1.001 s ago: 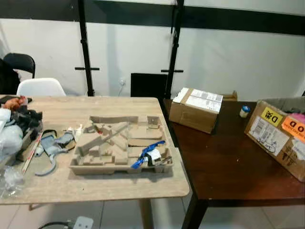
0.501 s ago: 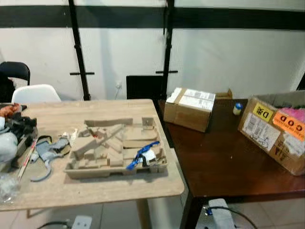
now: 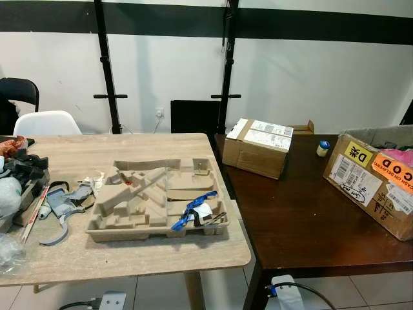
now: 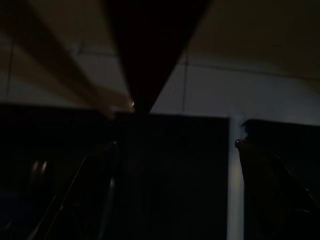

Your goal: Picking trash to rubbish bin

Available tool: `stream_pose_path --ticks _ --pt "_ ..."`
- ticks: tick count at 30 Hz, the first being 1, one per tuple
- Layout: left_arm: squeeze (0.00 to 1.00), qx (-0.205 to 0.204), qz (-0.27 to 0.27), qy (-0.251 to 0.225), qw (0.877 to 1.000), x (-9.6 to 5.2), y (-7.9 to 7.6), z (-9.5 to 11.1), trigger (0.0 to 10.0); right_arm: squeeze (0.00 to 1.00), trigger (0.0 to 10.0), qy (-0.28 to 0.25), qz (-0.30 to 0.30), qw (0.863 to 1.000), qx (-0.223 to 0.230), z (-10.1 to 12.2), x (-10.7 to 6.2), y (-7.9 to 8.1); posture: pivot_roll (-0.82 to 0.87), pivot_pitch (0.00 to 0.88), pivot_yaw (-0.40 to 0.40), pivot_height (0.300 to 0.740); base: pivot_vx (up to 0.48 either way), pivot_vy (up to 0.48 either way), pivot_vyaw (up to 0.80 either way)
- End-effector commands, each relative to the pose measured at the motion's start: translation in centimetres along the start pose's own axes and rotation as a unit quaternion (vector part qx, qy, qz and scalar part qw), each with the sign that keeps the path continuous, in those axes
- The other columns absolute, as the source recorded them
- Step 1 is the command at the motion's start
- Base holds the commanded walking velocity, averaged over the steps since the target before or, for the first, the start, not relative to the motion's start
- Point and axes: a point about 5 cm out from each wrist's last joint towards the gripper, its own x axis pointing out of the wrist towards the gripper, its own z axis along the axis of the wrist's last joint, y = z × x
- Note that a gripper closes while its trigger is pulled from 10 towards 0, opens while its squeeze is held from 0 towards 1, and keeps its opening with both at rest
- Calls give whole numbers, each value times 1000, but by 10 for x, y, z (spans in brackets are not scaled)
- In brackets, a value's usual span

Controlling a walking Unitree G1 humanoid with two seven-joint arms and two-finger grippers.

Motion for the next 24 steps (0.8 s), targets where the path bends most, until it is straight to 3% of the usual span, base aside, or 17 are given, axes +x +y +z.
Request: stream_pose_path --ticks 1,14,24 --pt "0 -3 6 -6 1000 -1 4 1 10000 0 10000 26 19 999 -5 -12 -1 6 76 0 -44 740 0 0 0" --pt "0 -23 7 -2 1000 -3 2 -9 10000 0 10000 47 36 998 -2 -28 -4 16 76 0 -42 740 0 0 0" --pt "0 -41 6 -15 999 -1 -1 -4 10000 0 10000 55 46 997 -4 -34 -5 19 81 0 -54 740 0 0 0"
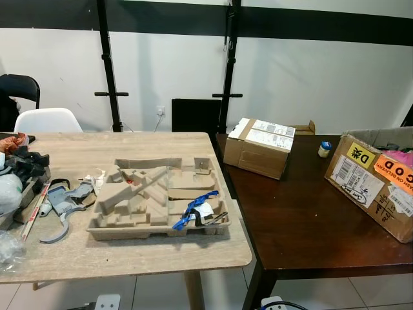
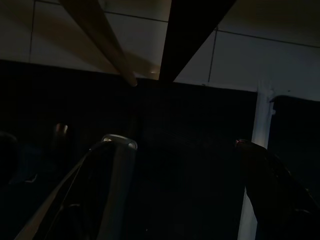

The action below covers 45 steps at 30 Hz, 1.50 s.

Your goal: Picking trash to rubbish bin

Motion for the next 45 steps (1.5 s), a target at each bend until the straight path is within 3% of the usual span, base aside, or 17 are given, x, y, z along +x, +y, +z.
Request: stream_pose_path --ticks 1,9,37,45 --pt "0 -1 -4 -8 1000 1 -4 3 10000 0 10000 8 4 1000 -3 -4 0 1 81 0 -54 740 0 0 0" --pt "0 -19 -6 -5 1000 1 -4 1 10000 0 10000 11 8 1000 -5 -7 0 4 82 0 -53 740 0 0 0" --pt "0 -13 -5 -10 1000 0 2 5 10000 0 10000 17 10 1000 -1 -11 0 8 91 0 -46 740 -262 0 0" --pt "0 -7 -5 -6 1000 1 3 7 10000 0 10000 18 8 1000 0 -11 -1 7 91 0 -42 740 0 0 0"
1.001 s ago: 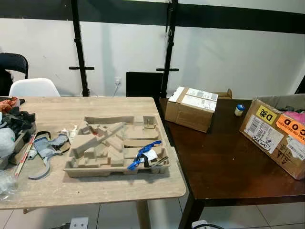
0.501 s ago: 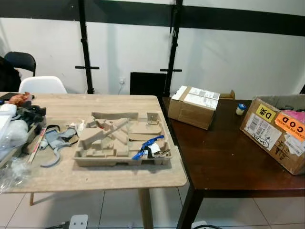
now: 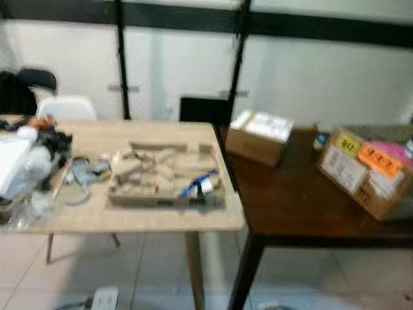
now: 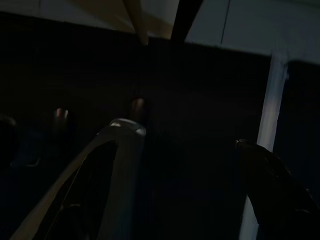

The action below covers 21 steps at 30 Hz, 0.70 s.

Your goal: Picking trash to rubbish bin

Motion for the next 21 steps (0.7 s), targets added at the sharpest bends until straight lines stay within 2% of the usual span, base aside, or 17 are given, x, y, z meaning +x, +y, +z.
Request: stream_pose_path --ticks 1,9,21 --pt "0 7 2 3 1000 0 2 1 10000 0 10000 1 -3 1000 -5 2 0 -2 91 0 -42 740 0 0 0" --pt "0 23 7 1 1000 1 4 5 10000 0 10000 -1 -2 1000 -7 3 0 -1 94 0 -44 740 0 0 0" --pt "0 12 9 -12 1000 2 2 9 10000 0 10000 -4 -2 1000 -14 8 1 -2 96 0 -57 740 0 0 0"
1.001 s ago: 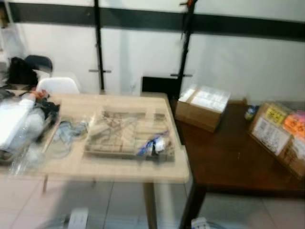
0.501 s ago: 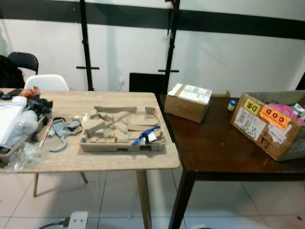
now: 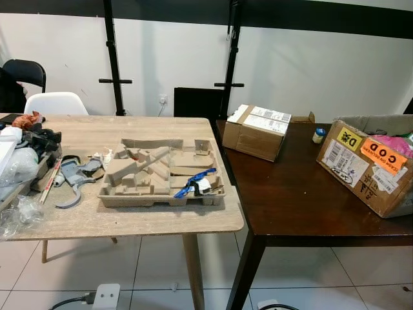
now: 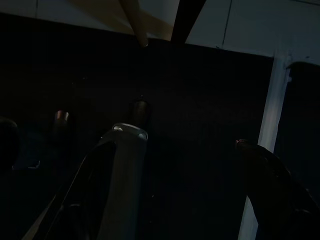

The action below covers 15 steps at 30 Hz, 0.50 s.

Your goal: Picking trash to rubbish bin

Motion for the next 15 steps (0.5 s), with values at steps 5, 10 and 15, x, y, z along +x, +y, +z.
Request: stream_pose_path --ticks 5,10,15 --pt "0 6 4 4 1000 -1 2 -2 10000 0 10000 3 -4 1000 -11 1 0 -3 96 0 -59 740 0 0 0" --pt "0 15 3 3 1000 -1 2 -2 10000 0 10000 5 -5 1000 -10 -2 -1 -4 100 0 -58 740 0 0 0" --pt "0 18 2 11 1000 -2 4 -5 10000 0 10000 10 -5 1000 -10 -7 -1 -2 105 0 -52 740 0 0 0"
